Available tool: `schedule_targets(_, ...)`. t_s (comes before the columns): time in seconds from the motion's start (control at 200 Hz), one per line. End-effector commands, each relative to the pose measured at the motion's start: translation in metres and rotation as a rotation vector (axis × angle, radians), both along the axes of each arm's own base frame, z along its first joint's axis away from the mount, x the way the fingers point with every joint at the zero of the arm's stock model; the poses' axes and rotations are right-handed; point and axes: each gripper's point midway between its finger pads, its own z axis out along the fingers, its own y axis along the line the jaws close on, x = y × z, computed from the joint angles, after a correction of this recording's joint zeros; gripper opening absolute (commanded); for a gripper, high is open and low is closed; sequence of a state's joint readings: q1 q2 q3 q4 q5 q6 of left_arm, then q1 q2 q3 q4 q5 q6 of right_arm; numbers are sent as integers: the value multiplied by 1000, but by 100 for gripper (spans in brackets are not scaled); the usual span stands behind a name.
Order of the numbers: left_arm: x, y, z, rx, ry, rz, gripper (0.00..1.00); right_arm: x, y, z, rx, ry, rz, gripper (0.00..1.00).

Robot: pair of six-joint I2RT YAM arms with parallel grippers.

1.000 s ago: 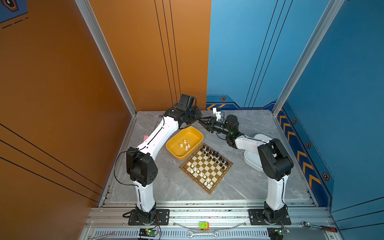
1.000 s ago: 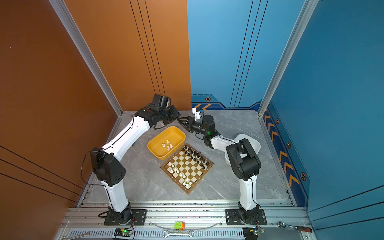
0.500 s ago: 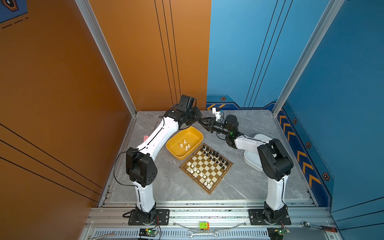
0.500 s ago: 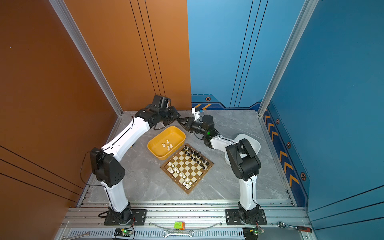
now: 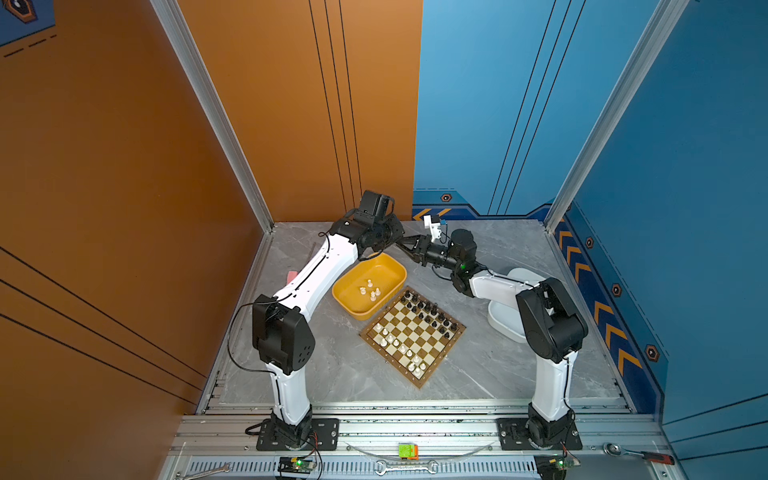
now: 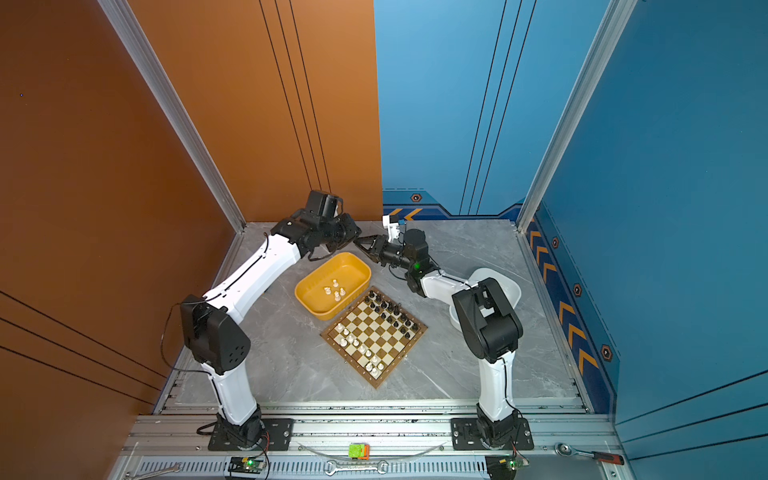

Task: Set up the chess pieces on the board
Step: 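Open the left gripper and draw it back while the right gripper keeps the piece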

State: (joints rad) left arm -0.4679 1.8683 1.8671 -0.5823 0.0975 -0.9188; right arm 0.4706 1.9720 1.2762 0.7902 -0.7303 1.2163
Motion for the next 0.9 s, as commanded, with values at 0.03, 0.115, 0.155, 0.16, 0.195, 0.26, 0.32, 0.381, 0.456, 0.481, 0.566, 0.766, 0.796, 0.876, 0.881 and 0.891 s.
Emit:
schedule_targets(0.03,-5,-9,21,-30,-59,-23,33,-9,-4,20,-36,-29,24,20)
schedule_targets(0.115,-4,-9,22,-28,-65,-22,34,-12,-7,19,-67,-16,34,21)
schedule_targets(0.155,-3,-9,21,-26,-69,-23,35,-14,-9,17,-84,-5,39,20)
schedule_targets(0.16,-3,-10,22,-26,-69,-23,35,-14,-9,17,-87,-4,39,20)
schedule_targets(0.195,-3,-9,22,-23,-72,-22,35,-16,-11,16,-101,0,43,20)
schedule_targets(0.26,-2,-9,19,-19,-72,-20,35,-19,-15,10,-133,18,43,20)
schedule_targets(0.32,-1,-9,17,-21,-71,-18,35,-21,-19,9,-151,19,43,20)
schedule_targets(0.381,0,-9,14,-26,-69,-18,35,-22,-21,7,-158,28,41,20)
schedule_targets(0.456,0,-11,10,-37,-64,-17,35,-23,-24,6,-160,39,38,20)
schedule_targets(0.481,1,-10,8,-39,-60,-16,35,-22,-24,7,-158,43,40,20)
schedule_targets(0.566,2,-10,5,-43,-59,-15,35,-25,-23,8,-156,54,58,20)
schedule_targets(0.766,3,-12,0,-58,-51,-29,37,-27,-30,-5,-253,96,65,20)
schedule_targets(0.796,3,-11,-1,-57,-49,-28,37,-26,-32,-8,-272,103,61,20)
schedule_targets(0.876,4,-9,-4,-56,-42,-26,37,-23,-39,-16,-320,137,58,20)
schedule_targets(0.881,3,-8,-4,-55,-40,-25,37,-23,-39,-16,-322,137,58,20)
schedule_targets(0.891,4,-8,-5,-55,-39,-24,37,-23,-40,-18,-328,145,60,20)
